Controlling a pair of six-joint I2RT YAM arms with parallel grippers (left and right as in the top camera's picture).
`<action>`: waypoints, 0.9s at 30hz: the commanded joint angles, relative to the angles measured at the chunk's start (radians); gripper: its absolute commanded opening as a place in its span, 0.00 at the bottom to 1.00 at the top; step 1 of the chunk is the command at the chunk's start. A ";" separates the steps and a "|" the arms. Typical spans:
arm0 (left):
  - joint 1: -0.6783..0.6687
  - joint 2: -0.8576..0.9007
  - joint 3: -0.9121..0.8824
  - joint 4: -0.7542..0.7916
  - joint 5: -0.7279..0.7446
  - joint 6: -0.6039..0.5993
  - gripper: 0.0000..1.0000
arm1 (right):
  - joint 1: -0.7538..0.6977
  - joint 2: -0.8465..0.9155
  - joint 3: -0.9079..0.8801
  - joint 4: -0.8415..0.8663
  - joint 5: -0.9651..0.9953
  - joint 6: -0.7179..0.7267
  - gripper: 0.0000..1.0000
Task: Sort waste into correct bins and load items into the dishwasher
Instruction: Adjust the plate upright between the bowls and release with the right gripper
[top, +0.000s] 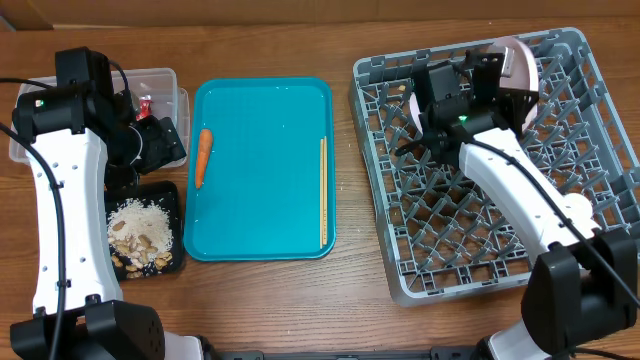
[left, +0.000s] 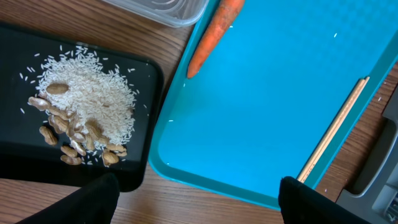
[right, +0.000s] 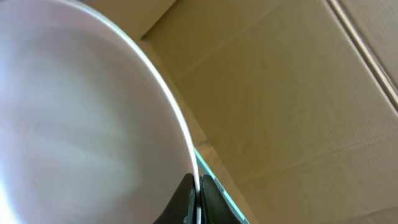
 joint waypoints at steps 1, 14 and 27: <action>-0.003 -0.008 -0.007 0.001 -0.011 0.021 0.84 | -0.014 0.040 0.000 -0.030 -0.007 0.066 0.04; -0.009 -0.008 -0.007 0.001 -0.011 0.021 0.88 | 0.116 -0.001 0.003 0.003 -0.156 0.087 0.69; -0.020 -0.008 -0.007 0.002 -0.013 0.020 0.88 | -0.190 -0.410 0.003 -0.030 -0.909 0.167 0.04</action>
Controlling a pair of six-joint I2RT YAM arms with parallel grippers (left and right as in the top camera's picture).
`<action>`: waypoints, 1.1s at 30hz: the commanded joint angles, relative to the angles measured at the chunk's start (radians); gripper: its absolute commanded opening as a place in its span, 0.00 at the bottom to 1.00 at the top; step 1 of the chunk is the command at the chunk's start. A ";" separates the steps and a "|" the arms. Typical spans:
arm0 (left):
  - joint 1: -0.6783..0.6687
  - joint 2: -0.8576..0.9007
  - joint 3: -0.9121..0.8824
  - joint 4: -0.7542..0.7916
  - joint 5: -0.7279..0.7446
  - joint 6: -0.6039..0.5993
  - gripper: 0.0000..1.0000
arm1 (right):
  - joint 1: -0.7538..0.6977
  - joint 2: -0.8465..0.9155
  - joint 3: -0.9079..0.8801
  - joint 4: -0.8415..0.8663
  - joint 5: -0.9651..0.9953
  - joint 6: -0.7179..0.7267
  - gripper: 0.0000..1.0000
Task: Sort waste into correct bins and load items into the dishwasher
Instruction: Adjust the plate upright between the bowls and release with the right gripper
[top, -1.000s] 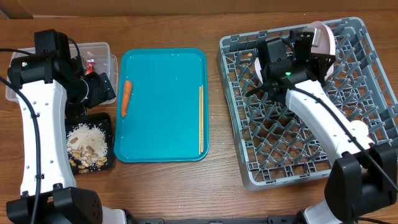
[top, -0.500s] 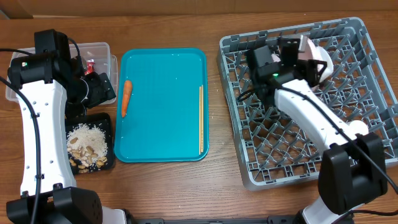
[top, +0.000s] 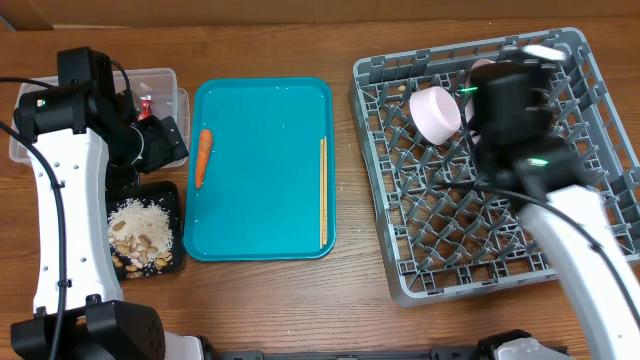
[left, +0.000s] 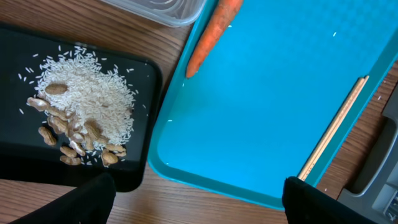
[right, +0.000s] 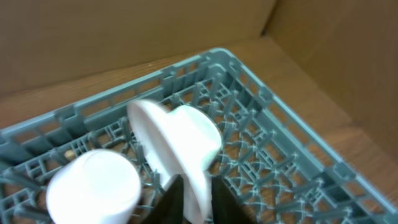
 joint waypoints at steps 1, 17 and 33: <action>-0.020 -0.008 -0.006 0.002 -0.014 0.020 0.88 | -0.197 -0.008 0.003 -0.004 -0.315 0.007 0.04; -0.047 -0.001 -0.006 0.009 -0.013 0.019 0.89 | -0.415 0.253 0.004 0.001 -0.953 -0.223 0.04; -0.047 0.000 -0.006 0.008 -0.013 0.020 0.89 | -0.415 0.124 0.076 -0.186 -0.990 -0.283 0.08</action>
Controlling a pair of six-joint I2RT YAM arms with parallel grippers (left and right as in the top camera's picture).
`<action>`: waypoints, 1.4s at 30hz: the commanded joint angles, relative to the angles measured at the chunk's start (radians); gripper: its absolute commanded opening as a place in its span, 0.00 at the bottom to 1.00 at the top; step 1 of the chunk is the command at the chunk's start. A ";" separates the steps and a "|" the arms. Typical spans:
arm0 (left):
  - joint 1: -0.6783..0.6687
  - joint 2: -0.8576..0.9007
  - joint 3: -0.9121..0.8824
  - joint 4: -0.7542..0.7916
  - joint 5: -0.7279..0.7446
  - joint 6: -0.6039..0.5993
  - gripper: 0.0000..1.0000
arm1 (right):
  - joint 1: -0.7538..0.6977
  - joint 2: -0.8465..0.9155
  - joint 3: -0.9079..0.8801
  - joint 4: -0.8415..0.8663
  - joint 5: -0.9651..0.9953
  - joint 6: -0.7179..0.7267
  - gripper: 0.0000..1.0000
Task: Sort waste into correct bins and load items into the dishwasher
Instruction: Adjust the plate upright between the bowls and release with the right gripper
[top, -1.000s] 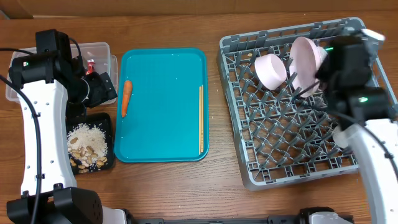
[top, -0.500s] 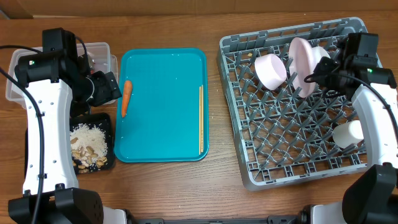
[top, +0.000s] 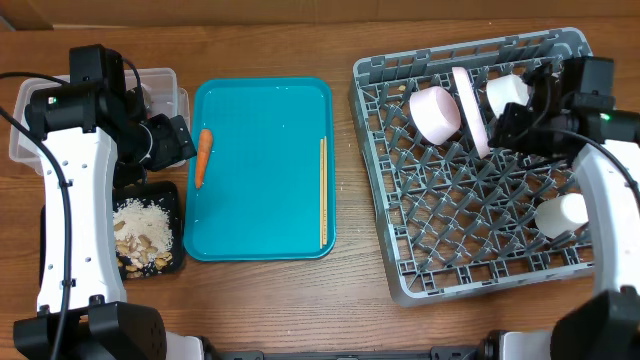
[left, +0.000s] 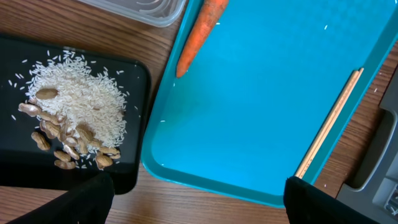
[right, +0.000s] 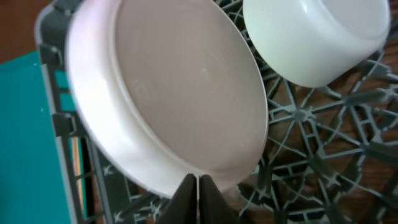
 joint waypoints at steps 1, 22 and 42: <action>-0.007 0.000 -0.006 0.000 -0.010 0.020 0.89 | 0.005 -0.093 0.046 -0.077 0.019 0.003 0.07; -0.007 0.000 -0.006 -0.003 -0.010 0.019 0.90 | 0.410 -0.070 -0.328 -0.072 0.070 0.113 0.05; -0.007 0.000 -0.006 -0.002 -0.010 0.019 0.90 | 0.441 -0.064 -0.410 0.176 0.190 0.188 0.05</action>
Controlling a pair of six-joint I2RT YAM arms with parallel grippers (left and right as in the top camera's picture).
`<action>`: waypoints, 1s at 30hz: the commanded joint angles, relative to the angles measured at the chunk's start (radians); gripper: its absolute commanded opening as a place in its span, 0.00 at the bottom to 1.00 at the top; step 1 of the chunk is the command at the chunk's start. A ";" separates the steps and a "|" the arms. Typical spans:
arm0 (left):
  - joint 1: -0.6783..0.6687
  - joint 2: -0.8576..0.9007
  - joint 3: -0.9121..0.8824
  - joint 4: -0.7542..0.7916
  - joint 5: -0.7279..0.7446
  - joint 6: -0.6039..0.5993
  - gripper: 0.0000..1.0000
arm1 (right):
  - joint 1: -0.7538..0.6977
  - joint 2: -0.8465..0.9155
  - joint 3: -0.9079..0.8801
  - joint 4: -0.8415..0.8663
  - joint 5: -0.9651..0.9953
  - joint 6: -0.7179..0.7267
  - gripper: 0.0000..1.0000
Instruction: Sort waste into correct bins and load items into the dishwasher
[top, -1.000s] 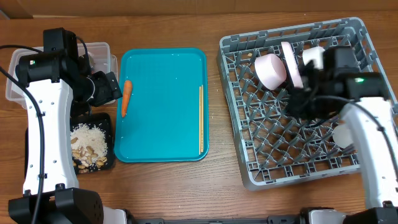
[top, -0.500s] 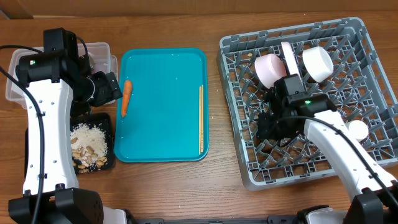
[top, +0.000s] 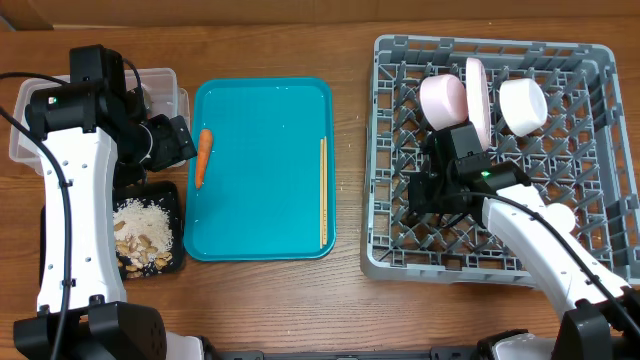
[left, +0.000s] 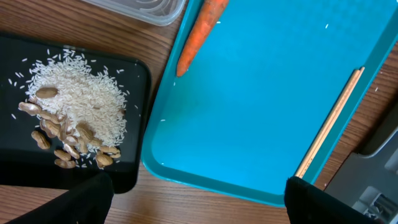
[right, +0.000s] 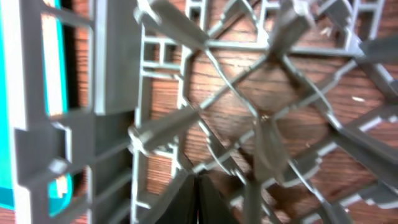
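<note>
The grey dishwasher rack (top: 383, 150) lies square on the right of the table. A pink bowl (top: 476, 95) stands on edge at the rack's back, between a pink cup (top: 443, 98) and a white cup (top: 522, 103). My right gripper (top: 431, 192) is low over the rack's left middle, shut (right: 198, 198), with only rack wires (right: 115, 74) below it. An orange carrot (top: 202, 157) and a wooden chopstick (top: 322, 192) lie on the teal tray (top: 265, 230). My left gripper (left: 199, 208) hovers open over the tray's near left corner, holding nothing.
A black tray (top: 170, 200) of rice and peanuts (left: 71, 115) sits left of the teal tray. Behind the black tray is a clear container (top: 165, 85). Another white cup (top: 560, 216) lies in the rack's right side.
My right gripper has left the pink bowl's rim and is now low over the rack's left middle. The rack has turned from tilted to square. The left arm is unchanged.
My right gripper was shut on the pink bowl's rim over the rack's back, and still at it a second later. Then the bowl stood on edge beside the pink cup. Now the gripper is off it and the rack sits square. The left gripper stayed open.
</note>
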 joint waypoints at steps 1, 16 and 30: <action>-0.007 0.000 -0.005 0.002 -0.010 0.019 0.90 | -0.002 0.003 0.007 -0.028 0.048 0.005 0.05; -0.007 0.000 -0.005 0.004 -0.009 0.019 0.91 | 0.101 -0.081 0.320 -0.194 -0.109 0.032 0.50; -0.007 0.000 -0.005 0.004 -0.009 0.019 0.91 | 0.521 0.363 0.320 0.117 0.132 0.200 0.50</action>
